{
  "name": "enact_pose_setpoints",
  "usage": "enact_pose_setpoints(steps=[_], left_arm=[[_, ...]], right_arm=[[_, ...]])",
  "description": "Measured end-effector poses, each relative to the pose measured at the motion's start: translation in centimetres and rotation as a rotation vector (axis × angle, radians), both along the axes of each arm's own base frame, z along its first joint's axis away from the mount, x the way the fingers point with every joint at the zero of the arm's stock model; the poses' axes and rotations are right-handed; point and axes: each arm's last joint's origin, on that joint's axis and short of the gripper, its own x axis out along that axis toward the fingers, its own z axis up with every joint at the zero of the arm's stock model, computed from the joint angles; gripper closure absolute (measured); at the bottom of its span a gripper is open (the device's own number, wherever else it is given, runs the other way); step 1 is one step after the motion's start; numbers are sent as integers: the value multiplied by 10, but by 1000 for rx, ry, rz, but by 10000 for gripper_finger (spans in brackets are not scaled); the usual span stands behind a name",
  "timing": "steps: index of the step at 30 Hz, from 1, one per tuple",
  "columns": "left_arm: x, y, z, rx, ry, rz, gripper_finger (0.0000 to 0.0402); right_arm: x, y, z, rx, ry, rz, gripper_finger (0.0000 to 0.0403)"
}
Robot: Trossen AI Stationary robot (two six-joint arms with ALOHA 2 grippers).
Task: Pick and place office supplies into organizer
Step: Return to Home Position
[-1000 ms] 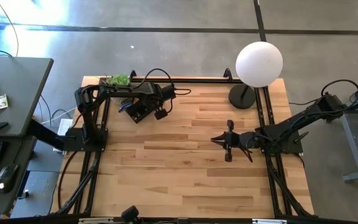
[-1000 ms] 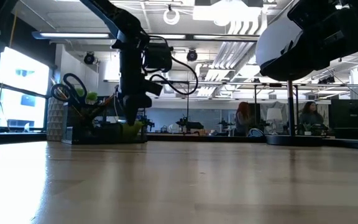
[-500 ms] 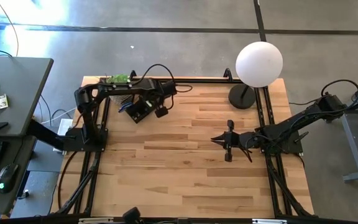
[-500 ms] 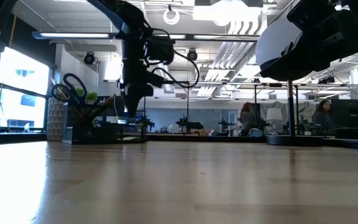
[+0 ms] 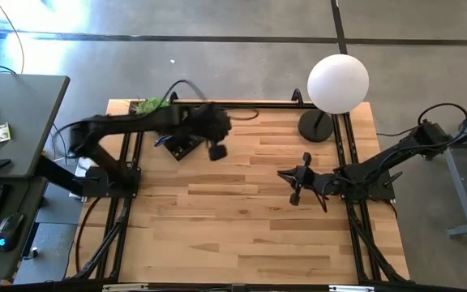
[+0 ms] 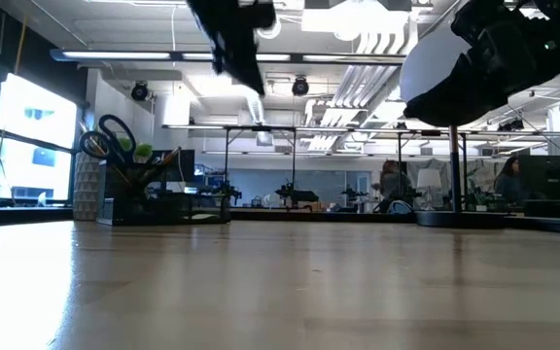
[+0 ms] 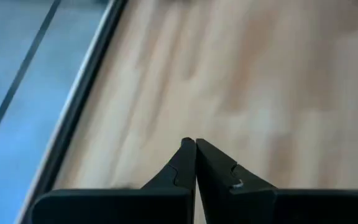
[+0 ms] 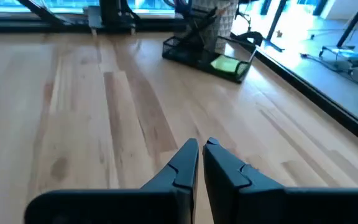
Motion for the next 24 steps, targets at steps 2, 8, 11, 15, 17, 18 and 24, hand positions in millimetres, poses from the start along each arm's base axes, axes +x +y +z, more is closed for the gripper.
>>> enact_pose_setpoints(steps=[2, 8, 11, 15, 17, 18, 24], left_arm=[[-9, -20, 10, -1, -100, -76, 401], [-50, -71, 3, -25, -325, -199, 401], [-73, -90, -9, -42, -414, -230, 401], [-104, -105, -19, -52, -483, -239, 401], [-118, -109, -23, -51, -507, -216, 401], [-125, -111, -24, -53, -522, -210, 401], [-156, -121, -30, -61, -601, -231, 401]], right_arm=[[-3, 1, -5, -3, -13, 6, 384], [-20, -1, -22, 47, -191, 90, 389], [-34, -7, -25, 76, -323, 125, 397], [-44, -13, -23, 24, -386, 151, 402], [-43, -16, -19, -7, -369, 201, 401], [-40, -17, -15, -9, -369, 235, 402], [-41, -35, -5, 15, -373, 276, 402]])
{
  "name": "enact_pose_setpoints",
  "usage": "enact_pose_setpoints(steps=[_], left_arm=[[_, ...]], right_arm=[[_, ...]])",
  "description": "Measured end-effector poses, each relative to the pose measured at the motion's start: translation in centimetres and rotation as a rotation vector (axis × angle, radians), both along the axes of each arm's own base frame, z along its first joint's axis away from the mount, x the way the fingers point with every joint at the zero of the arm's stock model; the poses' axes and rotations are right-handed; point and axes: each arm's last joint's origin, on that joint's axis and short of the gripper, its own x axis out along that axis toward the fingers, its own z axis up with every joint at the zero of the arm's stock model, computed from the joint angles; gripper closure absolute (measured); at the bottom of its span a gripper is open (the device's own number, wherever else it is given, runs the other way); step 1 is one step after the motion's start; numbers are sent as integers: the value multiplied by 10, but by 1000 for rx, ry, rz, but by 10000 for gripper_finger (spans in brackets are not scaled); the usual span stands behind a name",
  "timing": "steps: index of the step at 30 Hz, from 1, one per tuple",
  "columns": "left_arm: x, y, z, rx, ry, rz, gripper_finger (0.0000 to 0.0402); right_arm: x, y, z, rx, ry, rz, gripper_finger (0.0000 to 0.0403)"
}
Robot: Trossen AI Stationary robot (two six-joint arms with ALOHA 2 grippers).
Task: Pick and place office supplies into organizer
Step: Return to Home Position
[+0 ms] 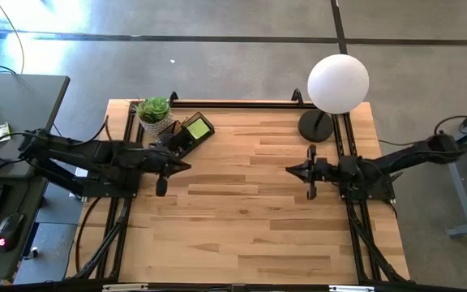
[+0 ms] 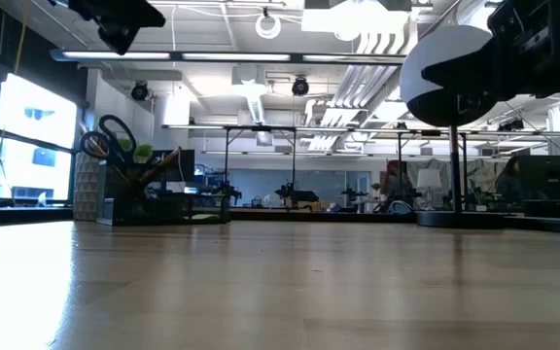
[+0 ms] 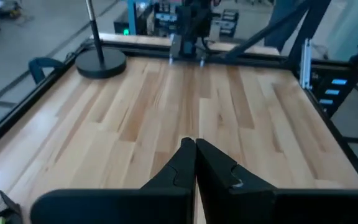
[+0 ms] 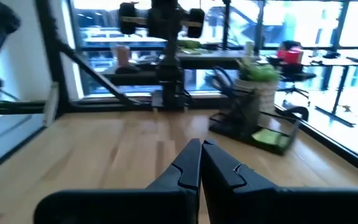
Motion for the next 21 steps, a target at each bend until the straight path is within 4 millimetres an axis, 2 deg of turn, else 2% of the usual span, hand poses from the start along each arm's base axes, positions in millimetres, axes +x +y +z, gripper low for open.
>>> enact_pose_setpoints(steps=[8, 15, 21], left_arm=[[-34, -13, -33, -15, -118, -10, 401], [-55, -21, -85, -18, -261, -106, 401], [-73, -16, -90, 32, -426, -261, 401]], right_arm=[[-20, -6, -3, 42, 83, -98, 402], [-37, -4, 1, 30, 60, -102, 402], [-46, -5, 4, 12, 29, -88, 402]])
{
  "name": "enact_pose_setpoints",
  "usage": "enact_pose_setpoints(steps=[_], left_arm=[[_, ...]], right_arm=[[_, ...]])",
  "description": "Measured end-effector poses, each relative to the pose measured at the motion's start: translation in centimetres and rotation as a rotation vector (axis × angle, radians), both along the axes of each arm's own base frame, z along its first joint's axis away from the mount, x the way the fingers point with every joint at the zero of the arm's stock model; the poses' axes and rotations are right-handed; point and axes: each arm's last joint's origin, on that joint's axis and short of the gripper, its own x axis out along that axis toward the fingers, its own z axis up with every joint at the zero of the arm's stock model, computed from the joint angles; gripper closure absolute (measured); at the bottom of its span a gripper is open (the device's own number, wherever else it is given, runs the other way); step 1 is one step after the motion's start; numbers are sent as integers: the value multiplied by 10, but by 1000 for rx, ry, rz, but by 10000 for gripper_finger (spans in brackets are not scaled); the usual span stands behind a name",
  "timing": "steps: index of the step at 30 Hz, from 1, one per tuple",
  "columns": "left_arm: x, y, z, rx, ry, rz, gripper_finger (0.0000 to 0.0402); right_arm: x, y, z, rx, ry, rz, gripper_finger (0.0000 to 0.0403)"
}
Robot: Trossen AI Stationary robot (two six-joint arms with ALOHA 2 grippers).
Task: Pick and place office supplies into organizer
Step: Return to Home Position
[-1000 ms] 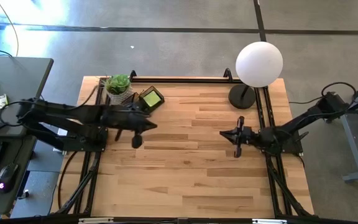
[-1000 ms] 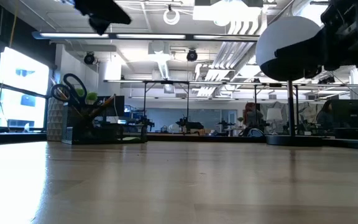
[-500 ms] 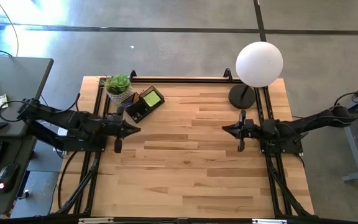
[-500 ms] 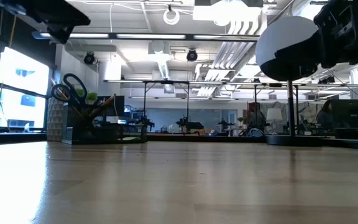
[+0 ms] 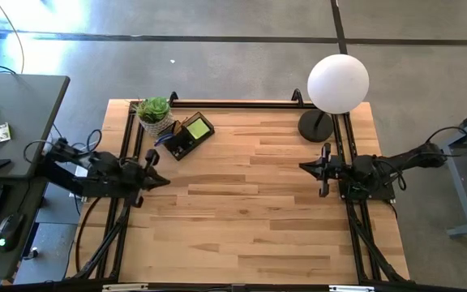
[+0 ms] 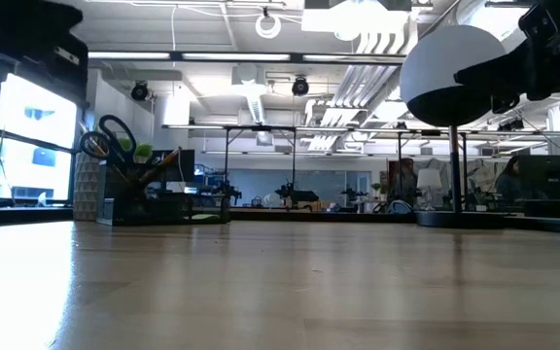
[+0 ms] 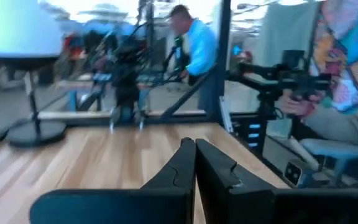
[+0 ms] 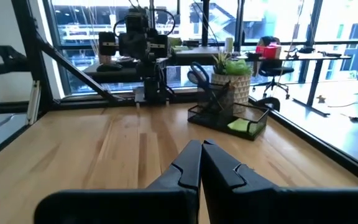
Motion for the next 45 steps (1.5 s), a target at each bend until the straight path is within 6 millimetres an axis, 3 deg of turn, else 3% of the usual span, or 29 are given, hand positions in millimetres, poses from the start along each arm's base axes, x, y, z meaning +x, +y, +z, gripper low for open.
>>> enact_pose_setpoints(steps=[4, 16, 22, 38, 45], left_arm=[[0, 3, 1, 53, 17, -68, 401], [2, 20, -3, 3, 57, -55, 401], [7, 27, -21, 5, 53, 17, 401], [5, 31, -9, -5, -109, -22, 401], [7, 35, -19, -43, -12, 113, 401]], right_arm=[[-2, 0, -2, -1, 20, 6, 402], [-5, -1, -6, 12, 52, 15, 402], [-2, 0, -15, 23, 9, 38, 402], [-2, -1, -13, 4, -14, 20, 402], [-2, -1, -16, 22, 15, 22, 402]])
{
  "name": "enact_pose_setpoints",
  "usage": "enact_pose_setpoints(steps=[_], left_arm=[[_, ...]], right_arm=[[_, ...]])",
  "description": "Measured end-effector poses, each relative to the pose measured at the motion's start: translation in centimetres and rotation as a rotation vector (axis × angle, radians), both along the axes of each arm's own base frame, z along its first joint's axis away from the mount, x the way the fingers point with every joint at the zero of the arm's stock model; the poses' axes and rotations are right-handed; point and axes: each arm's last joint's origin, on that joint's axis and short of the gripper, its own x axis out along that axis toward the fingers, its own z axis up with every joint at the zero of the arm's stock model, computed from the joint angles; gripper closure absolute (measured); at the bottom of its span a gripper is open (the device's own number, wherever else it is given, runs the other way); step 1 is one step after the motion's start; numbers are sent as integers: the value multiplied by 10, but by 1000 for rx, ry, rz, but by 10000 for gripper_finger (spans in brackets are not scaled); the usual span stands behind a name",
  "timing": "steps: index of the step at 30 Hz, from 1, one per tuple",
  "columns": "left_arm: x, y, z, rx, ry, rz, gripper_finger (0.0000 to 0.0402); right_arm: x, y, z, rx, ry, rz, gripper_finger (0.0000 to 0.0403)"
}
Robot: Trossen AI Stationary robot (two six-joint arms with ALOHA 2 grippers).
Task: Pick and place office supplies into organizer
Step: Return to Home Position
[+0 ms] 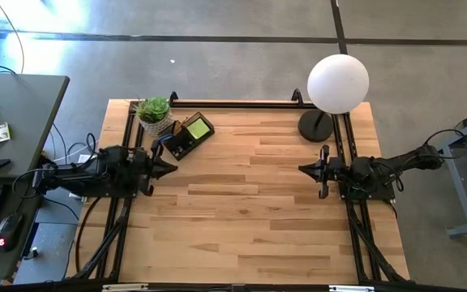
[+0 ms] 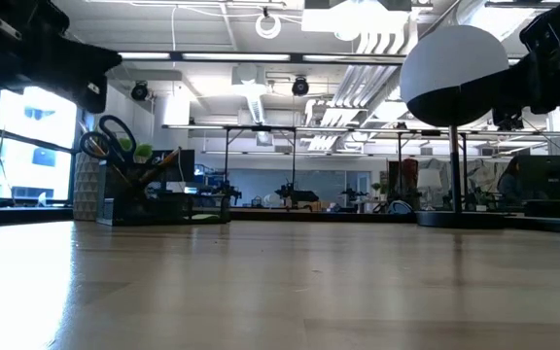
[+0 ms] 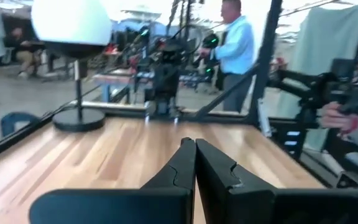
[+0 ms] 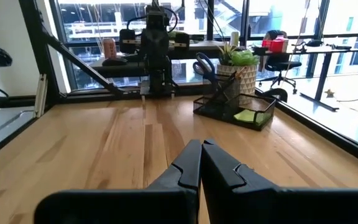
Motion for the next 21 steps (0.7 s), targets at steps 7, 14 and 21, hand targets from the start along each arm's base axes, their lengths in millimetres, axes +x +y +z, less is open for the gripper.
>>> enact_pose_setpoints(steps=[7, 14, 21], left_arm=[[3, 2, -8, -84, 90, 65, 401], [9, 0, -15, -64, 168, 79, 401], [9, 0, -13, -33, 153, 82, 401]], right_arm=[[0, 0, 0, 3, 0, 4, 402], [0, 0, 0, 2, 0, 5, 402], [0, 0, 0, 59, -7, 5, 402]])
